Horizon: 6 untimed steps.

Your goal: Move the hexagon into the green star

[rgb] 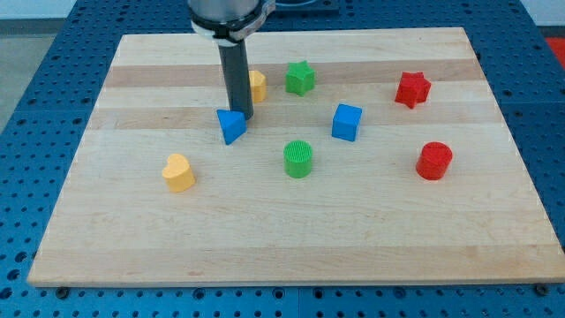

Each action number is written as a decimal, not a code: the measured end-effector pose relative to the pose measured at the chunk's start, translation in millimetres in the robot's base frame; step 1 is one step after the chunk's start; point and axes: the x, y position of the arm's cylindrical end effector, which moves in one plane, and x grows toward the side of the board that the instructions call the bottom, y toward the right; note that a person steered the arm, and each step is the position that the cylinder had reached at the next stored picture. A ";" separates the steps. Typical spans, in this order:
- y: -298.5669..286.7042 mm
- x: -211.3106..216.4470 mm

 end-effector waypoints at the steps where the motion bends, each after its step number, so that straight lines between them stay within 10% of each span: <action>1: -14.1 16.7; 6: 20.8 -64.6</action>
